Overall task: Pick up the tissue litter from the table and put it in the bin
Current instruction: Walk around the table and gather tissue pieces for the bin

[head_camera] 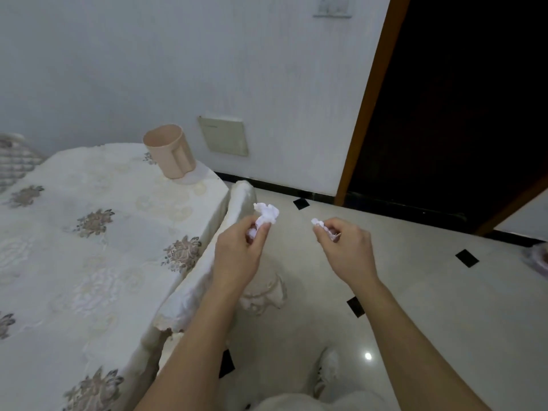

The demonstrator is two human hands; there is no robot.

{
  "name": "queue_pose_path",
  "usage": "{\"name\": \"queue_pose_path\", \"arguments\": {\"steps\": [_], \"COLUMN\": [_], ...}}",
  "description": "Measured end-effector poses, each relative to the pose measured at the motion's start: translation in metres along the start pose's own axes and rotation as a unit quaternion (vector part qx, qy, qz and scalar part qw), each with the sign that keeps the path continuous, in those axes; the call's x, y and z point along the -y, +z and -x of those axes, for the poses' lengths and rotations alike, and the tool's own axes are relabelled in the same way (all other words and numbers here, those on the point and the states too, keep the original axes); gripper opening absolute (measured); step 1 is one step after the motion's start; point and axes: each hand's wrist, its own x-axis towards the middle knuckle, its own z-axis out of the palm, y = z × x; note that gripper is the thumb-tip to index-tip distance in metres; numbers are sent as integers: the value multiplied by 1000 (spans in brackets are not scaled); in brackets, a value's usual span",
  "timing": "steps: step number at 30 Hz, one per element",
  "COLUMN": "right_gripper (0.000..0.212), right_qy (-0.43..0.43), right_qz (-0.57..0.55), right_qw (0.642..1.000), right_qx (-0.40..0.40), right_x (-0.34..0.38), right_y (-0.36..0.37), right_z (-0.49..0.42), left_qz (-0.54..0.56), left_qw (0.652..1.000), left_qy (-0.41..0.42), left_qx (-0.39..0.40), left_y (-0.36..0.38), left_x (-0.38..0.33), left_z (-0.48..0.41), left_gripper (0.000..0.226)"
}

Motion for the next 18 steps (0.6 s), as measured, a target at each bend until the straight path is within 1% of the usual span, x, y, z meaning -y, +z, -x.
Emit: {"name": "queue_pose_path", "arguments": {"steps": [5,10,18], "right_gripper": [33,30,32], "right_qy": [-6,0,10], "right_qz": [-10,-18,-21], "right_qw": [1000,999,999], "right_qx": [12,32,44], "right_x": [-28,-49,-78], "right_y": [-29,-50,-40], "right_z": [-83,-139,-211], "left_qz": [-6,10,-9], "left_qw": [1000,999,998], "left_qy": [-22,-39,-60], "left_qx": [-15,-4,-16], "left_y": [57,102,139], "left_x": [-36,-53,-53], "left_z": [-60,-99,-165], "left_gripper": [23,21,18]}}
